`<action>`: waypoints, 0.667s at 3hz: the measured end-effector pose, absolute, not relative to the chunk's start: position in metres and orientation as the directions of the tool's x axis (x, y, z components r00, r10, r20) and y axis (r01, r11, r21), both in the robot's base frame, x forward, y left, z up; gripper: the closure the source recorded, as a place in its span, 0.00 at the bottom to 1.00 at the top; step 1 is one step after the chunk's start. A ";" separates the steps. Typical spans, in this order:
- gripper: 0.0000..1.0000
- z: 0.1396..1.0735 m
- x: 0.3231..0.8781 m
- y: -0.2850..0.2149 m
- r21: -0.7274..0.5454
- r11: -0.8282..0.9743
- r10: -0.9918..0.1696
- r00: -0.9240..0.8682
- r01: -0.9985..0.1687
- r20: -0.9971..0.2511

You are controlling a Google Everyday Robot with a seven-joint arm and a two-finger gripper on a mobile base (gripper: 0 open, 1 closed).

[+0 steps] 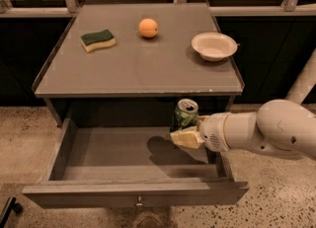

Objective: Place green can into top drawer

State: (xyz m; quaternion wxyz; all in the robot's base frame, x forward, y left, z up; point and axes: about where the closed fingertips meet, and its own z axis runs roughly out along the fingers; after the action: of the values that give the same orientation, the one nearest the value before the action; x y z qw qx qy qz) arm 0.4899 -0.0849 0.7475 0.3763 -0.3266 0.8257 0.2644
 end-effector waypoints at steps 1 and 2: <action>1.00 0.723 0.489 -0.092 0.211 0.695 -0.330 -0.566 -0.688 -0.756; 1.00 0.702 0.488 -0.098 0.224 0.735 -0.318 -0.617 -0.640 -0.720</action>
Offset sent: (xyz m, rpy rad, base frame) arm -0.0040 -0.0249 -0.0715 -0.0825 0.1593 -0.1835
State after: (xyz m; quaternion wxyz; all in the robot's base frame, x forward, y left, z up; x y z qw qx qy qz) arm 0.4879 -0.0983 0.7022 0.3398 -0.2762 0.8672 0.2371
